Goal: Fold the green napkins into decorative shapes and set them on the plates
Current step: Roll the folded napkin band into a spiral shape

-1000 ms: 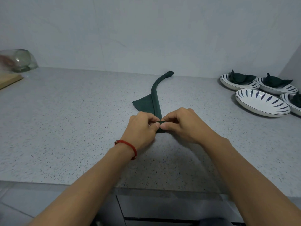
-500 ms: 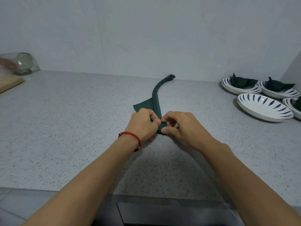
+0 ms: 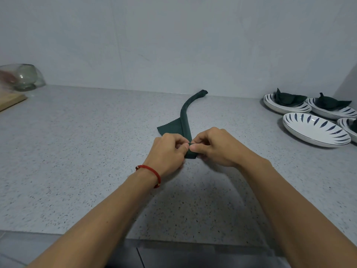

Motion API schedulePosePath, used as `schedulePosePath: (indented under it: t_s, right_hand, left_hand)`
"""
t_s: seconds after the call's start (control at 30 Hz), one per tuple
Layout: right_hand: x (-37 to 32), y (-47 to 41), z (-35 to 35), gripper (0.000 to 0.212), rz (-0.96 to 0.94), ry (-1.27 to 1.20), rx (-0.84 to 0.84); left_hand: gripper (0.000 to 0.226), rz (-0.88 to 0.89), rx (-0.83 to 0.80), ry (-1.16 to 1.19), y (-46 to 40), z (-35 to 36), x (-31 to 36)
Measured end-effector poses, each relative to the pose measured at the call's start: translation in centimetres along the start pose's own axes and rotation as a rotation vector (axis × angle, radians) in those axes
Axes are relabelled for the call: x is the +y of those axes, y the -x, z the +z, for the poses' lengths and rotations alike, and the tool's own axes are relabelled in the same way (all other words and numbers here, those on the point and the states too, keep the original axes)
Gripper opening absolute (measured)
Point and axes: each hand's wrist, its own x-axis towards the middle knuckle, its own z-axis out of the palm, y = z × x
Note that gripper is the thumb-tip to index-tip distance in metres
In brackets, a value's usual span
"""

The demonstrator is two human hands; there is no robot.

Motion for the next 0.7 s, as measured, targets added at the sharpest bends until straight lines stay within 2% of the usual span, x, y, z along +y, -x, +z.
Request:
schedulePosePath:
  t_s: [0.2, 0.3, 0.37, 0.53, 0.63, 0.7]
  right_hand:
    - [0.3, 0.3, 1.3, 0.022, -0.003, -0.037, 0.122]
    - [0.5, 0.7, 2.0, 0.034, -0.048, -0.033, 0.109]
    - [0.6, 0.4, 1.9, 0.032, -0.069, -0.008, 0.119]
    - [0.3, -1.4, 0.7, 0.019, -0.062, 0.07, 0.093]
    - [0.2, -2.4, -0.2, 0.013, -0.029, 0.043, 0.002]
    - [0.3, -3.1, -0.8, 0.018, 0.01, 0.031, -0.066]
  left_hand:
    - [0.027, -0.063, -0.056, -0.073, -1.8, -0.2, 0.6]
    - [0.03, -0.1, -0.079, -0.097, -3.0, -0.4, 0.5]
    - [0.032, -0.11, -0.081, -0.106, -3.4, -0.2, 0.4]
    - [0.024, 0.066, 0.101, -0.184, -3.3, 0.8, -0.1]
    - [0.025, 0.114, 0.113, -0.096, -2.7, 1.0, -0.9]
    - [0.027, 0.147, 0.105, -0.113, -2.7, 1.0, -1.3]
